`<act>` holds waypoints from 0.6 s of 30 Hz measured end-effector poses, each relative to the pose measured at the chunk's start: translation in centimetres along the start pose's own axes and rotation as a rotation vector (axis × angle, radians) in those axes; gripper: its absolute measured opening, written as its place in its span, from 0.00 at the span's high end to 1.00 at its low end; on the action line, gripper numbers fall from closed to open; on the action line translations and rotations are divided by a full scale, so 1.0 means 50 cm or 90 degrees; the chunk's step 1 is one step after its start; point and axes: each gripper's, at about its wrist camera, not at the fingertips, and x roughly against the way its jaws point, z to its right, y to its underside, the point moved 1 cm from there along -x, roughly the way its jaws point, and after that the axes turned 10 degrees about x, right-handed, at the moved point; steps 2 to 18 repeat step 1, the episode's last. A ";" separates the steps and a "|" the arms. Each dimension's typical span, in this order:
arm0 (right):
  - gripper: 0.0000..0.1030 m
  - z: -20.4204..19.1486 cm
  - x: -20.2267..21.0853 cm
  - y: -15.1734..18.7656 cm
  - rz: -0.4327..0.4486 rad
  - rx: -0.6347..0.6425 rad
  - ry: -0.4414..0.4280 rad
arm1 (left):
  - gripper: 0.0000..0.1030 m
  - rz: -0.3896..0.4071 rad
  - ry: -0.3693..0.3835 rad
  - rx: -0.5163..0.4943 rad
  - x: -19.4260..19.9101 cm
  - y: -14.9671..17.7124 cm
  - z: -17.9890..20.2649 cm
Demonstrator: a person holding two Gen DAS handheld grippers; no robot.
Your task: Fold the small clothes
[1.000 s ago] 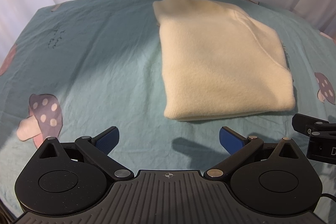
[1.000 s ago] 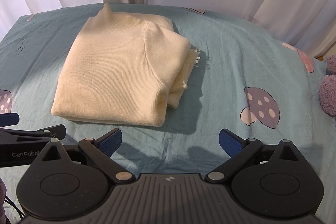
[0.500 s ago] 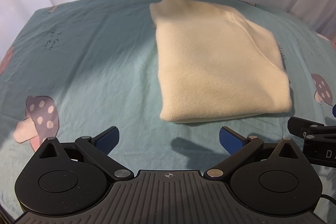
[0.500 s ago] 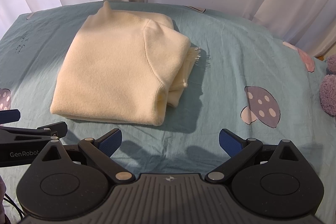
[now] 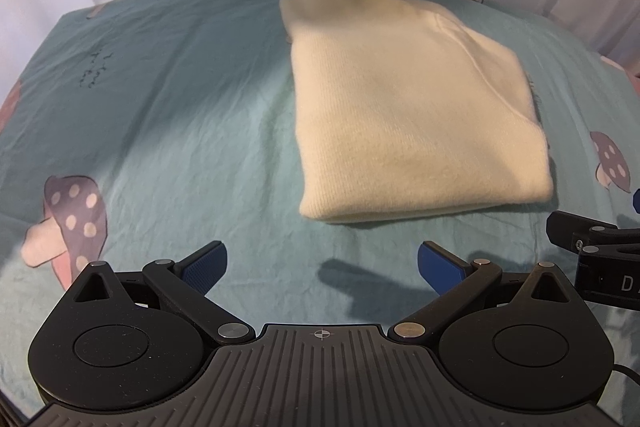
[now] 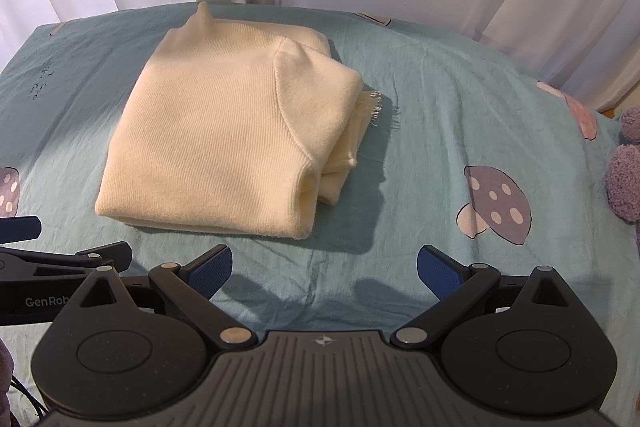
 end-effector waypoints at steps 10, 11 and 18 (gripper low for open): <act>0.04 -0.001 0.000 0.000 0.000 0.000 0.000 | 0.00 -0.001 0.001 -0.001 0.000 0.000 0.001; 0.04 -0.001 0.000 0.000 0.000 0.000 0.000 | 0.00 -0.001 0.001 -0.001 0.000 0.000 0.001; 0.04 -0.001 0.000 0.000 0.000 0.000 0.000 | 0.00 -0.001 0.001 -0.001 0.000 0.000 0.001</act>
